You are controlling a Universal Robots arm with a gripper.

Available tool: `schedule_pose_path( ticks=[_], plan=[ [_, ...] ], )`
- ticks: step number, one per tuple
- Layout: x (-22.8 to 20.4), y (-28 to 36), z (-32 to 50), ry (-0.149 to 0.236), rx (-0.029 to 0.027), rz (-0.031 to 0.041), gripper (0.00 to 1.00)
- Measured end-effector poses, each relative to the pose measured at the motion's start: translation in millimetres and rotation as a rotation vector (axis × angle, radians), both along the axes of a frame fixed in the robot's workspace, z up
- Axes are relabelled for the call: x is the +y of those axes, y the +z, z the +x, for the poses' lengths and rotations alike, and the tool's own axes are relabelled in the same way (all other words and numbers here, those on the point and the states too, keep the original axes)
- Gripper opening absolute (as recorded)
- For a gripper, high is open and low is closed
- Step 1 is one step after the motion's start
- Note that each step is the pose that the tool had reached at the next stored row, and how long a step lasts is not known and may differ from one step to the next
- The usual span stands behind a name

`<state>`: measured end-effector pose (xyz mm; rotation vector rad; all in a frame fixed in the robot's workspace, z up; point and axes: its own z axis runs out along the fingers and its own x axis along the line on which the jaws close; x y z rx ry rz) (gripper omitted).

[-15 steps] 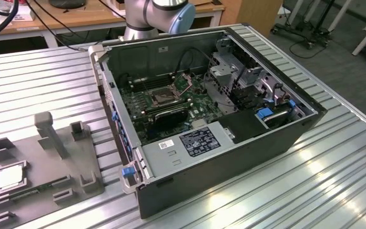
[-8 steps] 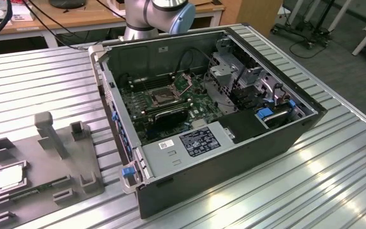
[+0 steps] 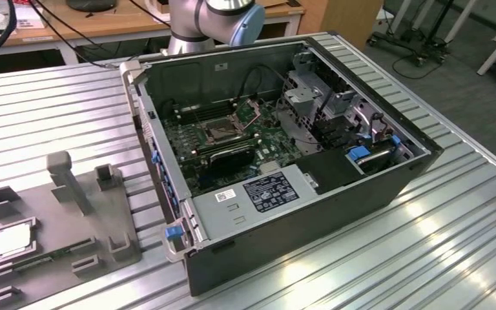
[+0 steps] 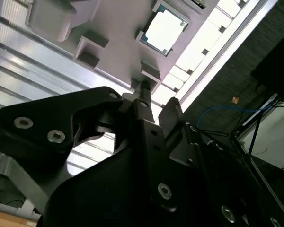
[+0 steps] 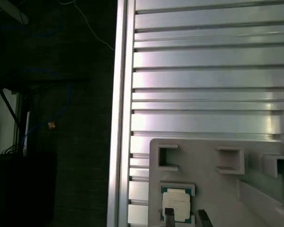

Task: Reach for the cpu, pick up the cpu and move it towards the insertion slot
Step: 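Reach for the cpu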

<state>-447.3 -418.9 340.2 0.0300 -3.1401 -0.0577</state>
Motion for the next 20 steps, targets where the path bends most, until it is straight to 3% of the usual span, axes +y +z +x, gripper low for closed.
schedule_pose_path(
  ticks=[4, 5, 7, 8, 10, 11, 13, 16, 17, 20],
  plan=[
    [-1.4, -7.3, -1.0, 0.000, 0.0000, 0.0000, 0.47],
    [-1.6, -9.1, -1.2, 0.000, -0.0001, 0.0000, 0.47],
    [-1.9, -12.6, -1.3, 0.000, 0.0000, -0.0001, 0.58],
    [-2.0, -14.5, -1.3, 0.000, 0.0000, 0.0000, 0.58],
    [-2.1, -18.1, -1.3, 0.000, 0.0001, -0.0001, 0.70],
    [-2.1, -20.0, -1.3, 0.000, 0.0000, 0.0000, 0.70],
    [-2.3, -23.6, -1.3, 0.000, 0.0000, 0.0000, 0.82],
    [-2.6, -29.0, -1.4, 0.000, 0.0000, 0.0000, 0.88],
    [-2.9, -30.9, -1.6, -0.001, 0.0000, 0.0000, 0.94],
    [-3.2, -36.3, -2.5, -0.018, 0.0000, 0.0000, 0.94]
  ],
)
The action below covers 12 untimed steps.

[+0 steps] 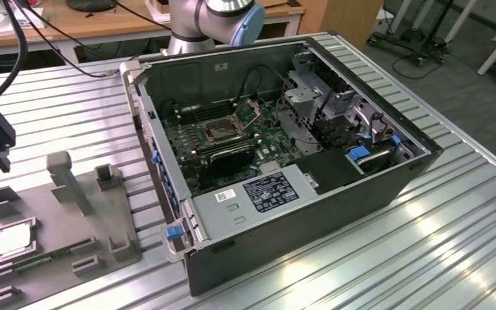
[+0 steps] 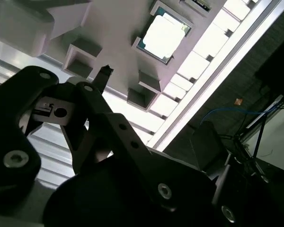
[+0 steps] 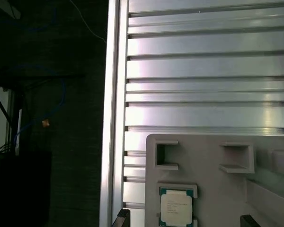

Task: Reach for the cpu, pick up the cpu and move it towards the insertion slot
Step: 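Reach for the cpu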

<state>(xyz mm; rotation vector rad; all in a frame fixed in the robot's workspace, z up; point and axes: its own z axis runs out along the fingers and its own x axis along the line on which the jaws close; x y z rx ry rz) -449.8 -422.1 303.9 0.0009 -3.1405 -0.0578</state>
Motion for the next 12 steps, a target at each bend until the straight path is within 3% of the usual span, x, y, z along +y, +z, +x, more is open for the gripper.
schedule_pose_path(
  ticks=[3, 7, 10, 11, 12],
  plan=[
    [-0.4, -5.3, -1.8, -0.014, 0.0002, -0.0001, 0.94],
    [-7.7, -12.8, -2.6, -0.010, 0.0007, 0.0004, 0.94],
    [-10.4, -18.2, -2.6, -0.001, 0.0009, 0.0005, 0.93],
    [-11.3, -20.0, -2.6, 0.001, 0.0010, 0.0004, 0.85],
    [-12.4, -21.8, -2.6, 0.004, 0.0012, 0.0003, 0.85]
  ],
)
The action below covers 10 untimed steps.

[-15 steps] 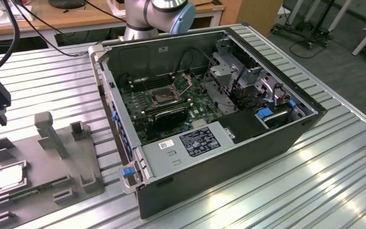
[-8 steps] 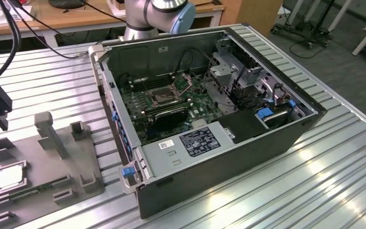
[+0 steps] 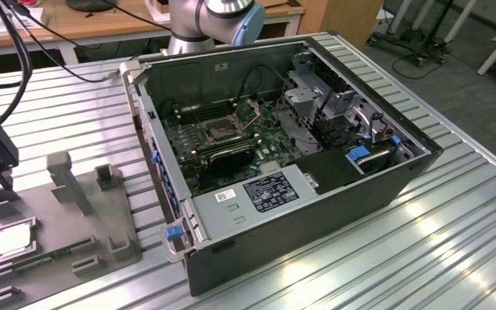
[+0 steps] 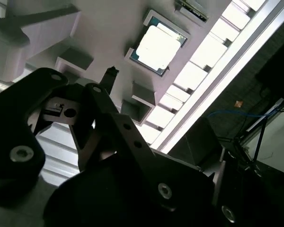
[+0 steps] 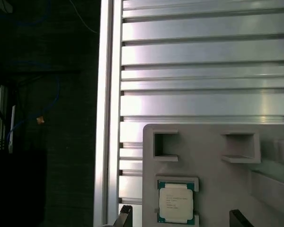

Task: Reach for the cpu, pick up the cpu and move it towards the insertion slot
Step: 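Reach for the cpu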

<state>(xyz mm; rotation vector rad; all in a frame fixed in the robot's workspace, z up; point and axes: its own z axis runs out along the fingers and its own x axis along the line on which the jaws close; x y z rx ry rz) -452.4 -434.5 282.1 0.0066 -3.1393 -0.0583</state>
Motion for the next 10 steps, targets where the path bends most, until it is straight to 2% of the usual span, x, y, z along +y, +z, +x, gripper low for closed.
schedule_pose_path(
  ticks=[5, 10],
  plan=[
    [-2.1, -9.2, 0.0, 0.032, 0.0013, 0.0001, 0.85],
    [-2.4, -18.2, 0.0, 0.039, 0.0013, 0.0001, 0.85]
  ],
)
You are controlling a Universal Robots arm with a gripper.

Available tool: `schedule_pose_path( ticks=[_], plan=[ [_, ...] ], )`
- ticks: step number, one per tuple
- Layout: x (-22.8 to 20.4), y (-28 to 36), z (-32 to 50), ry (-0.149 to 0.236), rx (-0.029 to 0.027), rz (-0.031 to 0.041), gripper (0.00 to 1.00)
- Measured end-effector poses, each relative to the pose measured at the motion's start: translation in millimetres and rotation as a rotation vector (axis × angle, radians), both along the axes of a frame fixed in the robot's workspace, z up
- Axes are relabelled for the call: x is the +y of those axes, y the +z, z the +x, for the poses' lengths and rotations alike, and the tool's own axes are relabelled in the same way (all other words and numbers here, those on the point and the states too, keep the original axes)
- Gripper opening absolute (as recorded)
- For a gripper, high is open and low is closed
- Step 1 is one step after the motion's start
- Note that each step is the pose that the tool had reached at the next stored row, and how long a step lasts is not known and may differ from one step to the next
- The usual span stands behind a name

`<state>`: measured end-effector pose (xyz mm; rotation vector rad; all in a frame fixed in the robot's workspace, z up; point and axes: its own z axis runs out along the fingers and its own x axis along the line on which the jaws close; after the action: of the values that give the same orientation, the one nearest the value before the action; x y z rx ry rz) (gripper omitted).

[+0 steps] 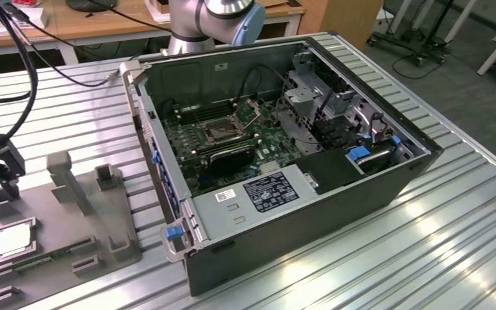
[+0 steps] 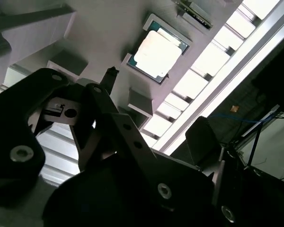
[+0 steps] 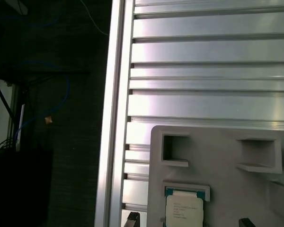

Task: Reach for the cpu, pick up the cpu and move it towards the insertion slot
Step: 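Reach for the cpu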

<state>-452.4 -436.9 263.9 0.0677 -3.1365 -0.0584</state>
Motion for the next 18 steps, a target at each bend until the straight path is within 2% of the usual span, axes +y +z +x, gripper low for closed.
schedule_pose_path(
  ticks=[2, 3, 7, 13, 15, 18],
  plan=[
    [0.0, -3.7, 0.0, 0.001, 0.0001, 0.0000, 0.84],
    [0.0, -5.5, 0.0, 0.001, 0.0002, -0.0001, 0.77],
    [0.0, -16.3, 0.0, 0.002, 0.0002, 0.0000, 0.77],
    [0.0, -27.3, 0.0, 0.002, 0.0006, 0.0000, 0.77],
    [0.0, -30.4, 0.0, 0.002, 0.0007, -0.0001, 0.77],
    [0.0, -31.7, 0.0, 0.002, 0.0009, -0.0002, 0.77]
  ],
)
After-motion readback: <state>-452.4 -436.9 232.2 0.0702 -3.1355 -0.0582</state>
